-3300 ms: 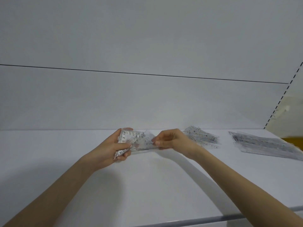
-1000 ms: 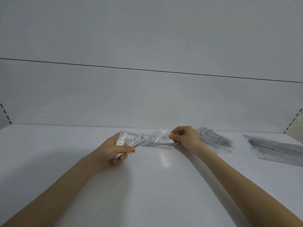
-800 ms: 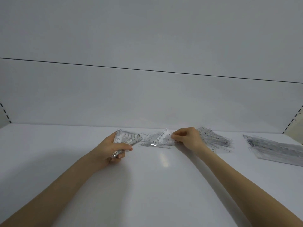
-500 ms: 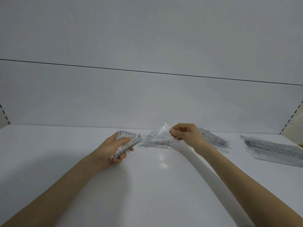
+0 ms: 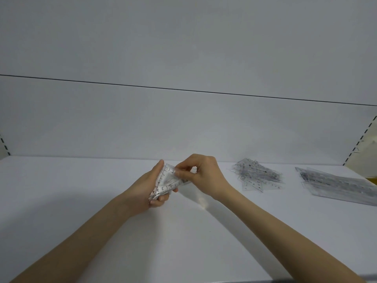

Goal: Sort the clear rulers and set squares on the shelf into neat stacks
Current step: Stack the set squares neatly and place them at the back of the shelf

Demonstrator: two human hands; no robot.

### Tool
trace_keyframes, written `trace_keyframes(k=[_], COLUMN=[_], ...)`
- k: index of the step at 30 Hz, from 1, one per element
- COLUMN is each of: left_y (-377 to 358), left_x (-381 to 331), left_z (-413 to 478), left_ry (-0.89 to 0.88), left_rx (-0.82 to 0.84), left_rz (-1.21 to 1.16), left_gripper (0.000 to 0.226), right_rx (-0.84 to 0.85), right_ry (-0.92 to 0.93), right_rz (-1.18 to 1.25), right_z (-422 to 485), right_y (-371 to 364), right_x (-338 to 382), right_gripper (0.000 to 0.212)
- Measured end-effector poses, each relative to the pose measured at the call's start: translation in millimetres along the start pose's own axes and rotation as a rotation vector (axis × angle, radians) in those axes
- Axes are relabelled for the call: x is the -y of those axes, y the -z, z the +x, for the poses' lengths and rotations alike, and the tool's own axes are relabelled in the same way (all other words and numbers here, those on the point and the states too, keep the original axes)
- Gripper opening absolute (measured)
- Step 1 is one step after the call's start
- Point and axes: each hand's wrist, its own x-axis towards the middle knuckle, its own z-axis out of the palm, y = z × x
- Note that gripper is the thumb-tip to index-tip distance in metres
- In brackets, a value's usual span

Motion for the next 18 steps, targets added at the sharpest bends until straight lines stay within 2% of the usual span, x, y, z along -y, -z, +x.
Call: trace_keyframes(k=[9,12,18], left_y=[8,8,-1], left_x=[4,3,0], left_z=[-7,-8,-9], left_ry=[-0.016,0.008,0.003], left_rx=[-0.037,-0.047,-0.019], left_rz=[0.048,0.031,0.033], left_gripper=[0.049,0.053,0.061], right_rx=[-0.059,-0.022,0.074], right_ry=[-0.107,-0.172,-0.139], right_rz=[0.143,0.264,0.229], right_z=[3,1,-4], right_y=[27,48,22], right_x=[-7,-13,-2], right_gripper=[0.006,0.013,0.014])
